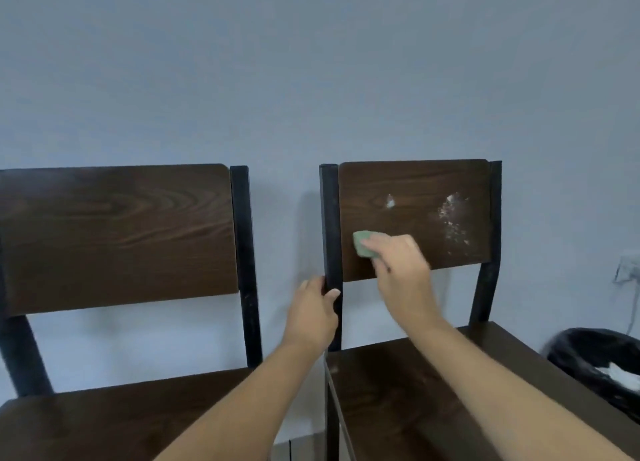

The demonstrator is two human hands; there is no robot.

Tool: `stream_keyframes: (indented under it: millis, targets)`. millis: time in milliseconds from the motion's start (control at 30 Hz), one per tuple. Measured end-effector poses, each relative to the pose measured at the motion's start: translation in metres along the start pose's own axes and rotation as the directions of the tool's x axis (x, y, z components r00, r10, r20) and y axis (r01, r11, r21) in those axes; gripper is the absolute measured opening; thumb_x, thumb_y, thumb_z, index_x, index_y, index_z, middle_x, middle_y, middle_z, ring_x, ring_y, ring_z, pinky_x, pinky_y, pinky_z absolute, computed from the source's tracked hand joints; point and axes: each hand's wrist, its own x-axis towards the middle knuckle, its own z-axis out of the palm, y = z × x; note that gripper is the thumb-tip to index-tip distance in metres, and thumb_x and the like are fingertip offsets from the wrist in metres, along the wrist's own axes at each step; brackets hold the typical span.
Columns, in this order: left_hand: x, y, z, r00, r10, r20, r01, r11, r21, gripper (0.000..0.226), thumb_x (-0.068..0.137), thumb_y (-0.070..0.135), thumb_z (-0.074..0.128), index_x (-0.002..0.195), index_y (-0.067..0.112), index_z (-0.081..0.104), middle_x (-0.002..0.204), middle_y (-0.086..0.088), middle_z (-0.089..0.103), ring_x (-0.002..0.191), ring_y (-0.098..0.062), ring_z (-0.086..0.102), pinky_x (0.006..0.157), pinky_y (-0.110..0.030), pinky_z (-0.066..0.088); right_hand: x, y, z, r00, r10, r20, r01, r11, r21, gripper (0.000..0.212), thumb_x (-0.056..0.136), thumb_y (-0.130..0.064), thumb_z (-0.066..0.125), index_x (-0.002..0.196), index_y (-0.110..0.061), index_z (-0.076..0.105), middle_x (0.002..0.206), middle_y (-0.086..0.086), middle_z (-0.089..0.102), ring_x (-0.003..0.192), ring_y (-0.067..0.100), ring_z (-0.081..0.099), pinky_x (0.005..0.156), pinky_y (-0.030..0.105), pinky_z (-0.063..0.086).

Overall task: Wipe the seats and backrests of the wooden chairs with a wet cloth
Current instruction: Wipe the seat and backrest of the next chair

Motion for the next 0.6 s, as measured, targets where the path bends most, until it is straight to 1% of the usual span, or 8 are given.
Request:
stream_keyframes:
  millis: [133,167,267,333,400,467,533,600]
  targets:
    - [0.002,0.002,-0.005,1.0,0.009,-0.018,-0.009,1.0,0.011,0.037,0.107,0.027,0.048,0.137,0.005,0.053,0.129,-0.015,0.06,0.117,-0.033,0.063,0.09,-0.037,0.055,0.065,0.016,-0.008,0.87,0.402,-0.284,-0.395,0.915,0.084,0.023,0.093,-0.005,0.067,0.115,-0.008,0.072,0.111,0.007,0.071,0.106,0.016,0.063,0.094,0.035,0.057]
    - [0.004,-0.001,-0.005,1.0,-0.003,-0.022,0.003,1.0,0.009,0.037,0.107,0.027,0.049,0.136,0.005,0.053,0.128,-0.017,0.061,0.116,-0.034,0.063,0.091,-0.039,0.056,0.065,0.002,0.003,0.88,0.379,-0.286,-0.365,0.925,0.101,0.023,0.091,-0.003,0.067,0.113,-0.007,0.073,0.11,0.007,0.072,0.105,0.017,0.063,0.094,0.032,0.056]
    - [0.001,-0.005,-0.001,1.0,-0.023,-0.009,0.023,1.0,-0.019,0.036,0.106,0.025,0.05,0.132,0.001,0.055,0.124,-0.026,0.064,0.112,-0.043,0.065,0.09,-0.049,0.058,0.012,-0.019,0.026,0.996,-0.066,-0.055,0.071,0.993,0.089,0.024,0.087,0.007,0.067,0.109,0.0,0.073,0.106,0.012,0.073,0.101,0.024,0.066,0.091,0.029,0.055]
    - [-0.002,-0.002,0.0,1.0,-0.025,-0.001,0.025,0.999,-0.025,0.037,0.107,0.026,0.049,0.133,0.001,0.055,0.123,-0.024,0.065,0.112,-0.041,0.065,0.087,-0.044,0.057,0.002,0.007,0.007,0.994,-0.103,0.034,0.102,0.994,0.038,0.025,0.087,0.007,0.068,0.11,-0.001,0.073,0.107,0.012,0.073,0.1,0.024,0.067,0.089,0.033,0.057]
    - [0.0,-0.002,0.001,1.0,-0.021,0.004,0.021,0.999,-0.038,0.038,0.107,0.027,0.047,0.136,0.003,0.055,0.124,-0.02,0.065,0.111,-0.035,0.066,0.081,-0.034,0.055,0.041,0.03,-0.014,0.96,0.233,-0.158,-0.231,0.972,0.035,0.024,0.09,-0.001,0.068,0.113,-0.007,0.072,0.109,0.009,0.071,0.102,0.017,0.065,0.089,0.038,0.058]
    - [0.003,-0.004,-0.001,1.0,-0.028,-0.001,0.028,0.997,-0.068,0.04,0.107,0.029,0.048,0.139,0.006,0.055,0.125,-0.016,0.065,0.107,-0.027,0.066,0.08,-0.03,0.055,0.081,0.031,-0.014,0.819,0.476,-0.321,-0.47,0.877,0.1,0.021,0.093,-0.008,0.067,0.113,-0.011,0.071,0.111,0.005,0.07,0.102,0.013,0.062,0.091,0.038,0.058]
    - [0.006,-0.007,-0.003,0.999,-0.044,0.0,0.043,0.993,-0.106,0.038,0.107,0.029,0.049,0.138,0.008,0.056,0.121,-0.016,0.066,0.095,-0.022,0.065,0.077,-0.033,0.057,0.083,-0.006,0.008,0.897,0.31,-0.316,-0.288,0.951,0.117,0.02,0.091,-0.001,0.068,0.108,-0.008,0.072,0.106,0.007,0.07,0.098,0.018,0.065,0.088,0.037,0.058]
    - [0.005,-0.011,-0.003,0.999,-0.042,-0.01,0.04,0.993,-0.111,0.033,0.107,0.029,0.049,0.131,0.009,0.06,0.112,-0.015,0.068,0.084,-0.023,0.064,0.07,-0.034,0.054,0.038,-0.03,0.03,0.985,-0.044,-0.165,0.062,0.992,0.108,0.018,0.091,0.007,0.064,0.104,0.0,0.073,0.101,0.012,0.072,0.093,0.026,0.067,0.084,0.036,0.057]
